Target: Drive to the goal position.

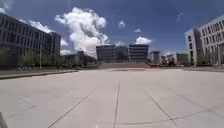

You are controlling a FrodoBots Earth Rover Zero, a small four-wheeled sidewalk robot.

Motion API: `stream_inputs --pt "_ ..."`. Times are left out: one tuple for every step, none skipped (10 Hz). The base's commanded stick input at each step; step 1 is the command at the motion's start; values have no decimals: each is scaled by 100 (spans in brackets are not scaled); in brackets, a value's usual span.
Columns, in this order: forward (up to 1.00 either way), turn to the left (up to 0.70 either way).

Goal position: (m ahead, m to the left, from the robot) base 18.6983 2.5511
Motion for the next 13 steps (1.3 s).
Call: stream_inputs --pt "70 0" --pt "70 0" --pt "70 0" --pt "70 0" --pt "70 0" --pt "70 0" --pt "70 0" --pt "70 0" --pt "70 0" --pt "70 0" --pt "70 0" --pt "70 0" --pt "70 0"
